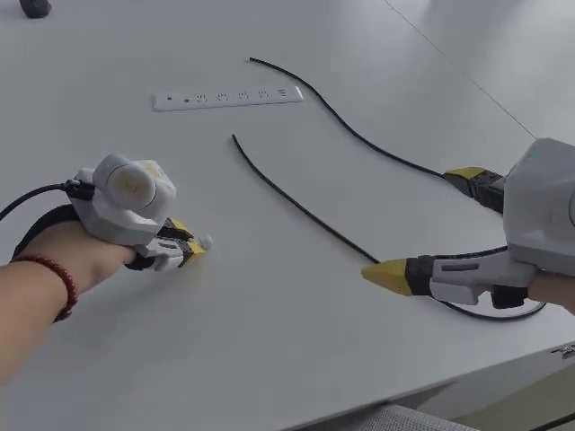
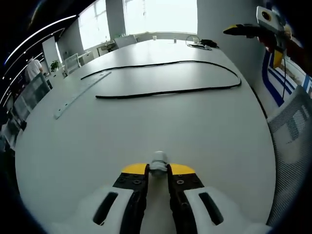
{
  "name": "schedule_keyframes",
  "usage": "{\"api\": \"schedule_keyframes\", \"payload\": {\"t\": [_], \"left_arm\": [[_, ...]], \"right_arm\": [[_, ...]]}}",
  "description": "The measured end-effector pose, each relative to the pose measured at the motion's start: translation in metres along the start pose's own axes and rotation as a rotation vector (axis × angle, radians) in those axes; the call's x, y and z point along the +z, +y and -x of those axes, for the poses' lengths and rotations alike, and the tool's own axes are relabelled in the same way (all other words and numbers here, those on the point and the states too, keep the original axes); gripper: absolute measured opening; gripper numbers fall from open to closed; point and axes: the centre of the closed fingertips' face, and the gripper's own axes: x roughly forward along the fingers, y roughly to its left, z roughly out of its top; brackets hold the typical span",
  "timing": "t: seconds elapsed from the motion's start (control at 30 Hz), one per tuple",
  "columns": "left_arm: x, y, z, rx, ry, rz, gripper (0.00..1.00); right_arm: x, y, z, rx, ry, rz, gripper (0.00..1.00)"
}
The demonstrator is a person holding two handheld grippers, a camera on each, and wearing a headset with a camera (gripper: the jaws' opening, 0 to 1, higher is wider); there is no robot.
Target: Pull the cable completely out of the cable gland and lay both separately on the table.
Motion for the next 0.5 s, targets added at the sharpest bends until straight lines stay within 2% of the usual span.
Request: {"api": "schedule_keyframes", "payload": {"t": [0.07,0.1,0.17,0.27,0.37,0.43,0.5], "left_arm": [[-0.002,0.001,0.000,0.005,-0.004,0.009,0.24],[0.000,0.003,0.002,0.013,-0.016,0.014,0.29],[0.004,0.007,0.005,0.030,-0.041,0.024,0.32],[0.003,0.008,0.009,0.035,-0.035,0.021,0.32],[0.006,0.010,0.017,0.043,-0.047,0.027,0.31],[0.011,0.012,0.029,0.059,-0.083,0.048,0.31],[0.017,0.008,0.040,0.062,-0.118,0.051,0.31]], "right_arm": [[0.000,0.000,0.000,-0.001,-0.001,0.001,0.99],[0.000,0.000,0.001,-0.001,-0.001,0.001,0.99],[0.000,0.000,0.001,-0.001,0.000,0.001,0.99],[0.000,0.001,0.001,0.005,0.002,0.001,0.99],[0.001,0.002,0.000,0.009,0.001,0.007,0.99],[0.003,0.004,-0.001,0.014,-0.007,0.005,0.99],[0.005,0.006,-0.002,0.019,-0.015,0.003,0.99]]}}
